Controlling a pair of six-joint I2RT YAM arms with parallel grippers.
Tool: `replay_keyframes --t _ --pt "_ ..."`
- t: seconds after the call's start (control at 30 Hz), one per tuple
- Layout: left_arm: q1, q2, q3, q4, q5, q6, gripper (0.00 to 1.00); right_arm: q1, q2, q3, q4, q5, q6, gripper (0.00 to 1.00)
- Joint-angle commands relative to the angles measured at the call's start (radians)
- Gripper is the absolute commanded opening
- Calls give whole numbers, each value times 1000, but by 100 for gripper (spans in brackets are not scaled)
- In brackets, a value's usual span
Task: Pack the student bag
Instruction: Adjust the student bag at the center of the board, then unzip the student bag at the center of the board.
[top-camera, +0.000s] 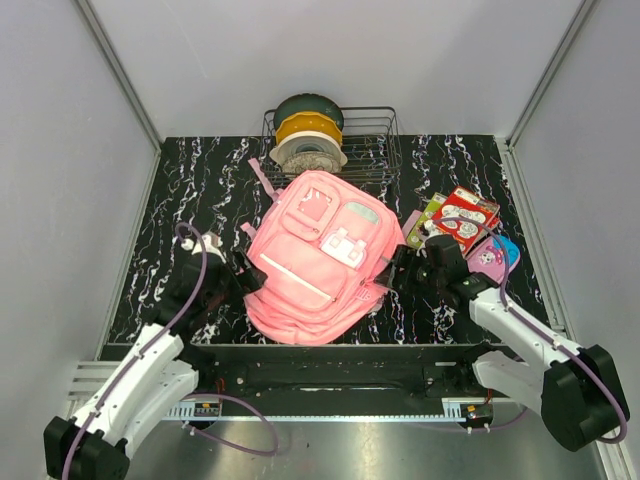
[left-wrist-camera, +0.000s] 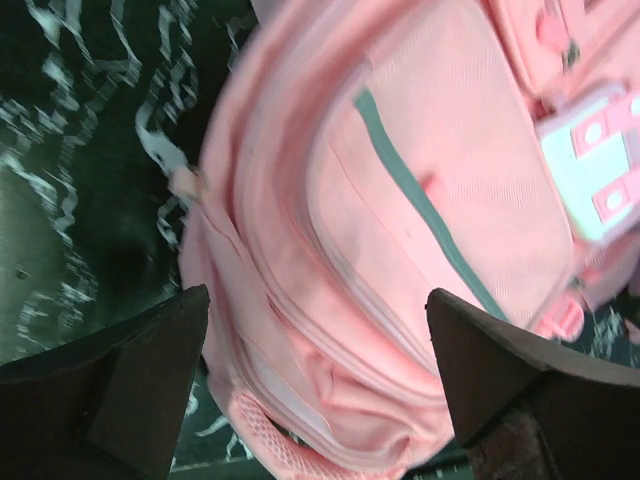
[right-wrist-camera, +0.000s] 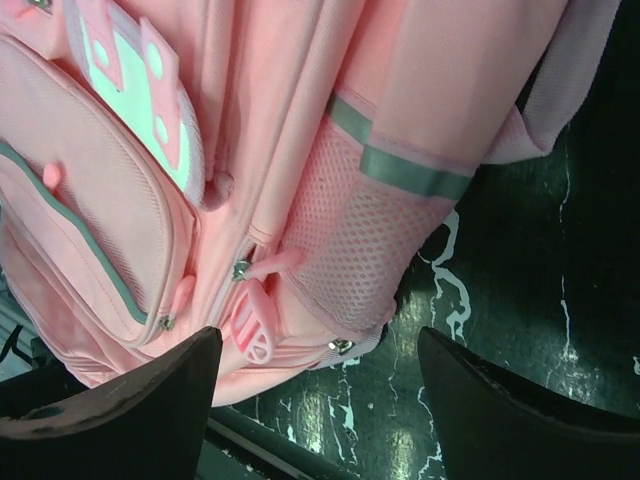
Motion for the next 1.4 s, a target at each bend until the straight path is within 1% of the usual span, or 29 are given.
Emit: replay_keyframes --t 0.0,0.07,0.1,0.23,0.3,0.33,0.43,0.6,0.63,0.73,0.77,0.83,0.9,0.97,1.0,1.03,1.07,1.17,1.2,1.23,1.3,1.33,1.37 --pt "-131 -48 -65 59 60 -155 95 2 -26 -30 -52 -25 -23 83" --pt "-189 -31 -65 62 2 -196 95 3 -37 -56 -37 -68 -23 82" --pt "-228 -7 -68 71 -5 -207 95 2 -38 -67 -5 -88 -26 81" --pt "-298 72 -63 114 -29 -231 95 11 -29 -98 29 -151 -23 77" --pt "-302 88 -53 115 -45 -233 94 20 -29 -108 28 -137 -24 76" --pt "-302 92 -53 118 -48 -235 94 19 -32 -114 32 -119 -27 74" --pt "-304 69 -48 111 -54 -224 95 20 -20 -130 61 -97 -19 73" --pt "-304 18 6 -17 -103 -204 95 20 60 -79 63 -46 -44 73" --pt "-304 6 7 -31 -100 -204 96 20 66 -72 74 -40 -52 71" --pt "-302 -36 -5 -59 -89 -227 96 22 106 -53 124 -57 -64 69" --pt "-302 -54 -20 -59 -83 -238 96 22 133 -42 150 -74 -65 66" --pt "-304 -71 -40 -66 -71 -258 96 20 164 -35 184 -126 -43 64" --pt "-310 -100 -74 -57 -45 -299 96 20 199 -42 262 -158 -7 59" --pt "-331 -109 -120 10 6 -322 96 26 227 -68 348 -192 46 53" --pt "-344 -102 -129 28 12 -345 96 32 236 -75 371 -194 60 45" --pt "-357 -93 -132 39 12 -350 96 37 247 -81 387 -191 77 40" --pt "-388 -80 -128 35 0 -351 96 43 264 -78 403 -188 83 39" --pt "-428 -45 -117 6 -11 -359 96 45 278 -81 419 -152 109 38" --pt "-433 -46 -117 -2 -12 -363 96 45 273 -82 419 -117 117 33" --pt "-436 -59 -109 -34 -18 -363 96 45 259 -91 420 -100 131 27" --pt "-437 -80 -92 -86 -64 -356 97 46 244 -96 416 -65 142 10" --pt "-437 -103 -70 -147 -101 -354 98 45 227 -102 413 -30 155 1" --pt "-437 -114 -59 -178 -113 -351 98 45 221 -105 417 -16 161 0"
